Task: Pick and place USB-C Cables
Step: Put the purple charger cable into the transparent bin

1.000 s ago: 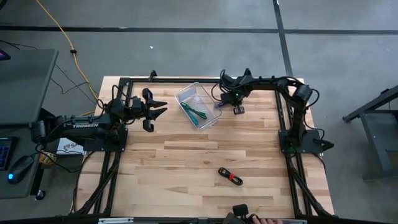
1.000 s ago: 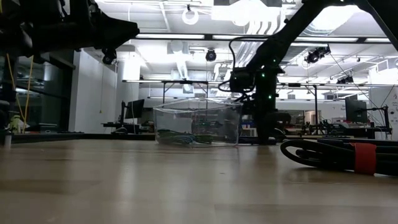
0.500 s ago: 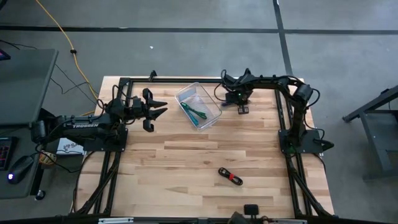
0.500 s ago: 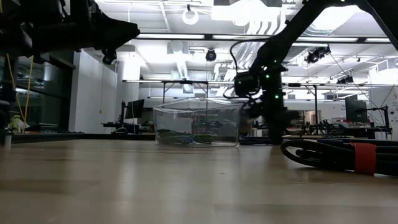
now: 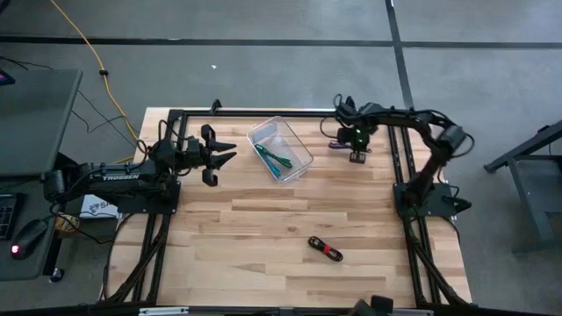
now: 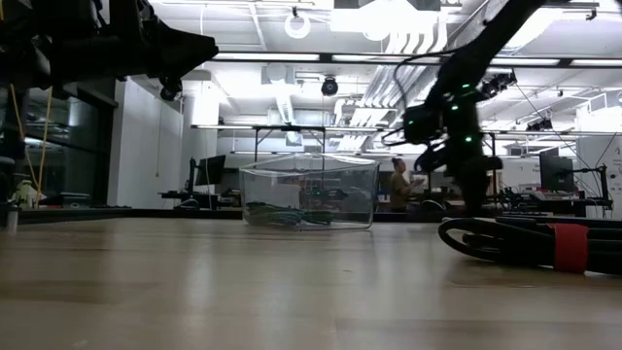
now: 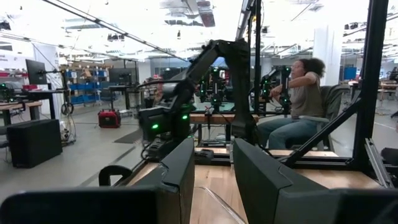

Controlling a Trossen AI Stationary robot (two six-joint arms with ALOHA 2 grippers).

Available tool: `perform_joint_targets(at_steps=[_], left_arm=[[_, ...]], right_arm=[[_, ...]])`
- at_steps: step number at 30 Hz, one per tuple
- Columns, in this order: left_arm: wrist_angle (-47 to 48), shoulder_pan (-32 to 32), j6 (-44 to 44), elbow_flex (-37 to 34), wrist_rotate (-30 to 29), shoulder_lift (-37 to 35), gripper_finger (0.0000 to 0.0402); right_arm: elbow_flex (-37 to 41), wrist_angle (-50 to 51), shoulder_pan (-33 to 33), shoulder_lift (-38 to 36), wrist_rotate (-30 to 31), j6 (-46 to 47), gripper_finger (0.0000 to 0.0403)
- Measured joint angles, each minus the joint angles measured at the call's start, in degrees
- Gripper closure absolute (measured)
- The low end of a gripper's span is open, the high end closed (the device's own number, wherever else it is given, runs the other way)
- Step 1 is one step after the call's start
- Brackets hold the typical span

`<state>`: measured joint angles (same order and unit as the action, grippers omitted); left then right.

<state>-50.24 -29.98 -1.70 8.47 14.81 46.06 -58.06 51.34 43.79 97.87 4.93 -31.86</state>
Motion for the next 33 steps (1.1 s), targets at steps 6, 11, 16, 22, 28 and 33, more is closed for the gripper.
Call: perform_joint_targets(at_steps=[6, 11, 16, 22, 28, 33], left_arm=[[-0.1, 0.0, 4.3, 0.0, -0.1, 0.0, 0.0312], [-0.1, 0.0, 3.4, 0.0, -0.1, 0.0, 0.0312], [-0.1, 0.0, 3.4, 0.0, -0.2, 0.0, 0.0312], [-0.1, 0.0, 3.4, 0.0, -0.2, 0.0, 0.0312], [-0.1, 0.0, 3.4, 0.0, -0.2, 0.0, 0.0312], [-0.1, 0.0, 3.4, 0.0, -0.2, 0.0, 0.0312]], right_arm=[[11.6, -12.7, -1.4, -13.6, -7.9, 3.1, 0.0402], [22.0, -34.9, -2.7, -26.9, -16.6, 7.7, 0.0402], [33.8, -64.5, -2.8, -37.0, -22.3, 17.5, 0.0402], [41.3, -86.5, -4.8, -41.6, -24.0, 26.0, 0.0402], [41.5, -88.8, -7.9, -41.7, -25.0, 28.0, 0.0402], [41.5, -88.4, -9.5, -41.7, -25.1, 27.1, 0.0402]])
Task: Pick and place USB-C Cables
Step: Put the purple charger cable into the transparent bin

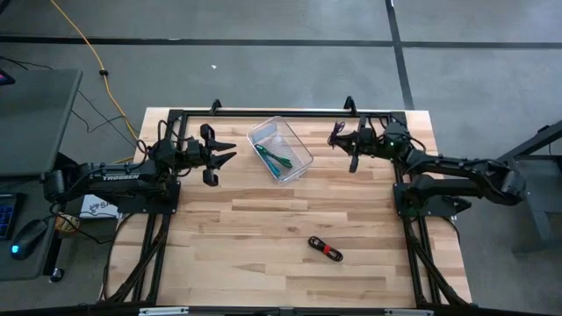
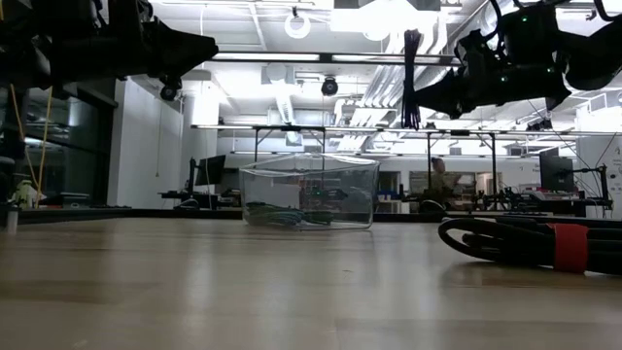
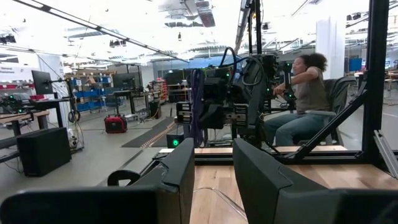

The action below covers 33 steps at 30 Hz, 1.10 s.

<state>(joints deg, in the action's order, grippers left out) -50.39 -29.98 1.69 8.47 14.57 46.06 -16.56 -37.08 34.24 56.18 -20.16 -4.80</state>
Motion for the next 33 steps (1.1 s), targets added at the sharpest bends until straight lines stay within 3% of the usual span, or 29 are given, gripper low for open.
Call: perform_joint_targets(at_steps=[33], left_arm=[[0.0, 0.0, 0.0, 0.0, 0.0, 0.0, 0.0312]], right_arm=[[0.0, -0.1, -0.2, 0.0, 0.0, -1.5, 0.0402]])
